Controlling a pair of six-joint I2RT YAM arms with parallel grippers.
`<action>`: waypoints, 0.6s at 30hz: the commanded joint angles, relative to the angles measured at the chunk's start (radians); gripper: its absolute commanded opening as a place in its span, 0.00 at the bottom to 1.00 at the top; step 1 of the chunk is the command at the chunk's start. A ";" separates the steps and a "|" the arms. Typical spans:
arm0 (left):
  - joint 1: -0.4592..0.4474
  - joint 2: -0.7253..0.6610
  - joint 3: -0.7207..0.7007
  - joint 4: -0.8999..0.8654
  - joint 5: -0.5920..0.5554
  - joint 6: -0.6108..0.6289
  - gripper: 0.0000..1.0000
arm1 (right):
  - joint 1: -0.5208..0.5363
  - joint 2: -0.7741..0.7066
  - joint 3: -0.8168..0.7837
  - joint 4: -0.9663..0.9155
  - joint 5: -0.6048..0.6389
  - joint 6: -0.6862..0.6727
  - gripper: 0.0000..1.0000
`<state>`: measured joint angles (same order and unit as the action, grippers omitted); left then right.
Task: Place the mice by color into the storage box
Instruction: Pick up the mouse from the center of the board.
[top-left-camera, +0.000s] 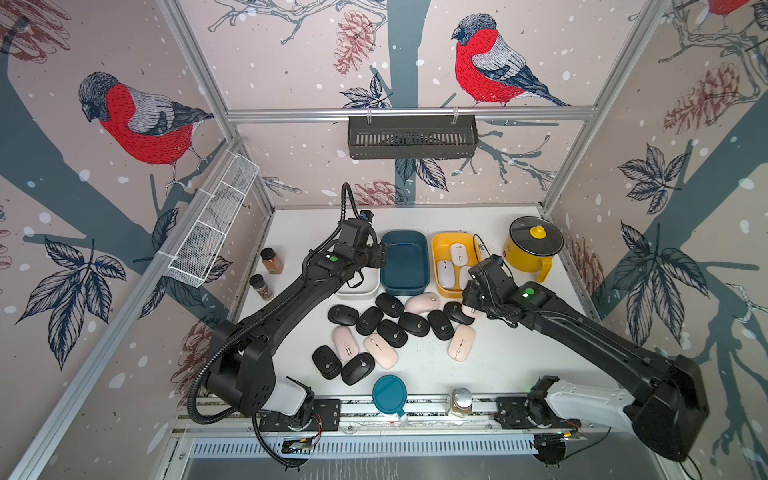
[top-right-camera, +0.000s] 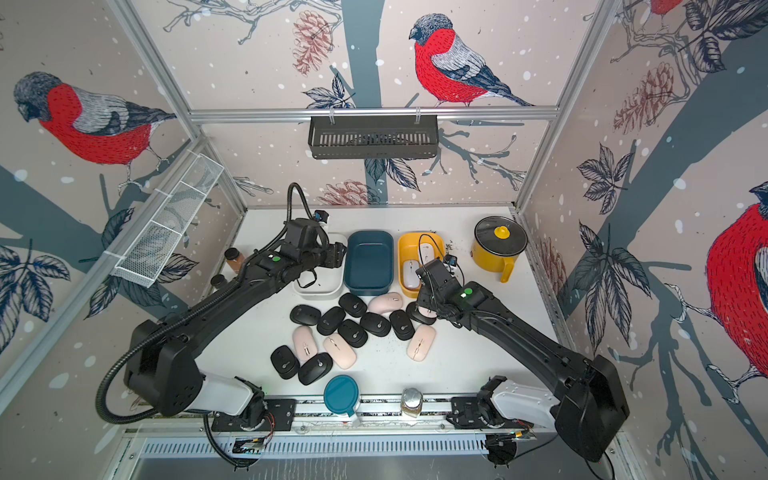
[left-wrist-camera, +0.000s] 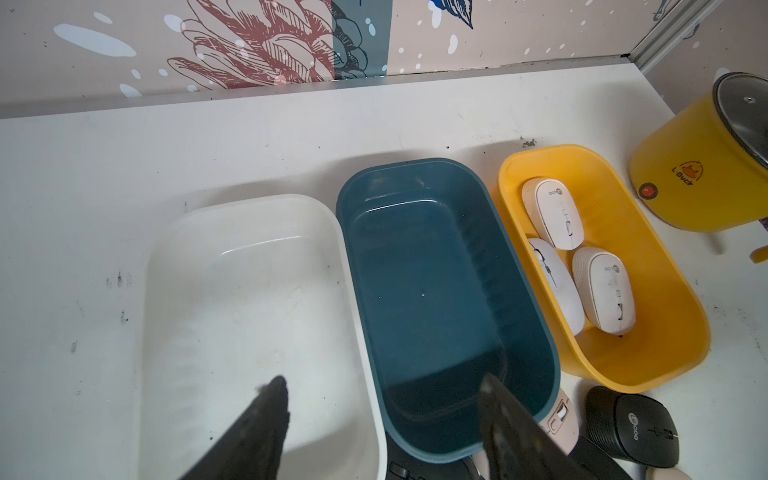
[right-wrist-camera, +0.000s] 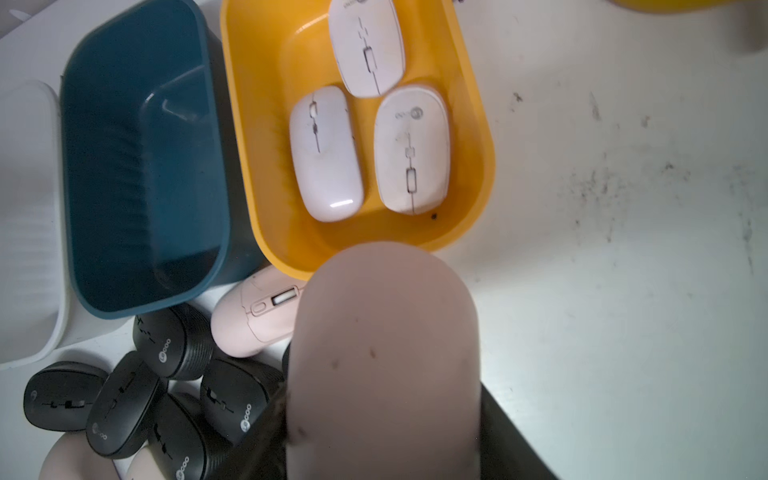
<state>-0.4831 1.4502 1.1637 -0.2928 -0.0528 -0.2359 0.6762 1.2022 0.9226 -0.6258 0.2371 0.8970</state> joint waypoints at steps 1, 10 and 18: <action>-0.001 -0.013 0.004 -0.004 -0.032 0.012 0.72 | -0.004 0.046 0.051 0.103 0.007 -0.100 0.54; -0.002 -0.068 -0.034 0.030 -0.164 0.010 0.72 | -0.004 0.322 0.298 0.149 0.000 -0.218 0.55; 0.002 -0.122 -0.048 -0.008 -0.276 0.028 0.73 | 0.015 0.509 0.481 0.181 -0.046 -0.301 0.55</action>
<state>-0.4831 1.3510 1.1305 -0.2966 -0.2531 -0.2268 0.6815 1.6711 1.3621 -0.4751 0.2104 0.6495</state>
